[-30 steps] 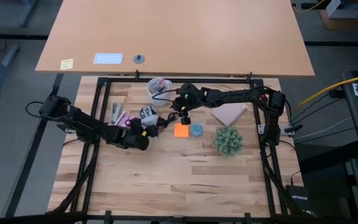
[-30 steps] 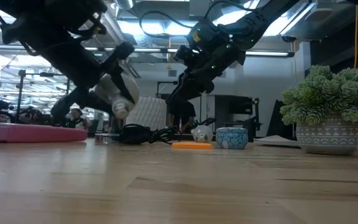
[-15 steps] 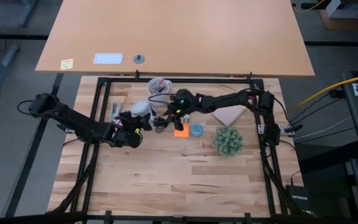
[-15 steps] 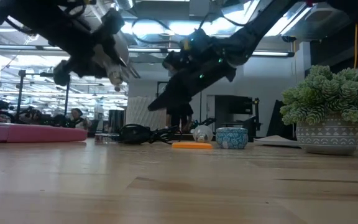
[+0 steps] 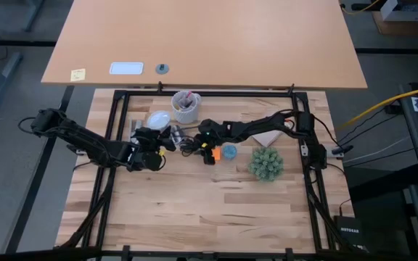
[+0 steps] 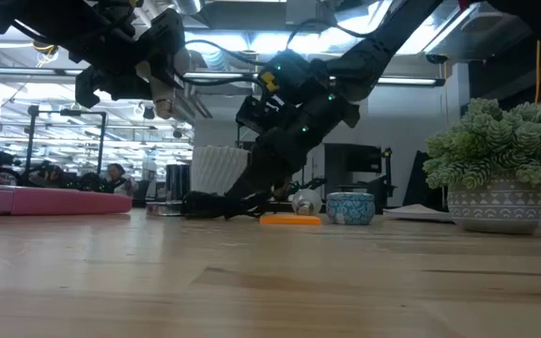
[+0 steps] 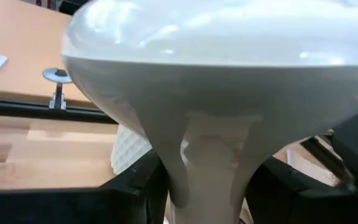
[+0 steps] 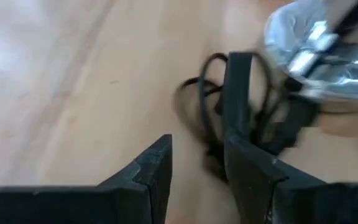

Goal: Screw lightbulb
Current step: Insert the lightbulb into the silver lamp

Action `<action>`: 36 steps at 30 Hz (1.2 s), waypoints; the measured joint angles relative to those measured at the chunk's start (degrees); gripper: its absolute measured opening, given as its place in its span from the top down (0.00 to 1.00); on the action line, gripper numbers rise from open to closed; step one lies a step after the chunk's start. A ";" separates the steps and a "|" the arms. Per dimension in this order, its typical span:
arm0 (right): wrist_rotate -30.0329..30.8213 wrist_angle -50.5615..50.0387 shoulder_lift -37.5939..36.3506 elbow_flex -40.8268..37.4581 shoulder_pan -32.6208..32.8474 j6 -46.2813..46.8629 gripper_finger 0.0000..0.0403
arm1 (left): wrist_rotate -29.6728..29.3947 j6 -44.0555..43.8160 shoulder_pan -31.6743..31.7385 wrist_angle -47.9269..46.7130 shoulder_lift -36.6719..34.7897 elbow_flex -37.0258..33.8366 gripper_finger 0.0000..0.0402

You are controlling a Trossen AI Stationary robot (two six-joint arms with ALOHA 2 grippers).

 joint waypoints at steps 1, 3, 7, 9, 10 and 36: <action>-0.29 -1.49 0.00 -0.01 0.63 0.19 0.65 | -0.06 0.36 0.00 -0.07 0.00 0.00 0.61; -0.43 -2.90 0.47 -0.56 2.02 0.28 0.65 | -0.18 1.38 0.00 -0.13 0.00 0.00 0.61; 0.22 -5.23 0.26 -0.25 4.39 0.31 0.65 | -0.59 2.80 0.00 -0.28 0.00 0.00 0.61; 0.60 -5.30 0.25 -0.26 5.43 0.28 0.65 | -0.99 3.01 0.00 -0.59 0.00 0.00 0.61; 0.63 -5.28 0.25 -0.26 5.87 0.25 0.65 | -1.14 2.97 -0.02 -1.03 0.00 0.00 0.61; 14.40 8.87 -8.25 -0.33 4.67 -4.81 0.65 | -10.39 4.78 -0.07 -1.27 0.00 0.00 0.61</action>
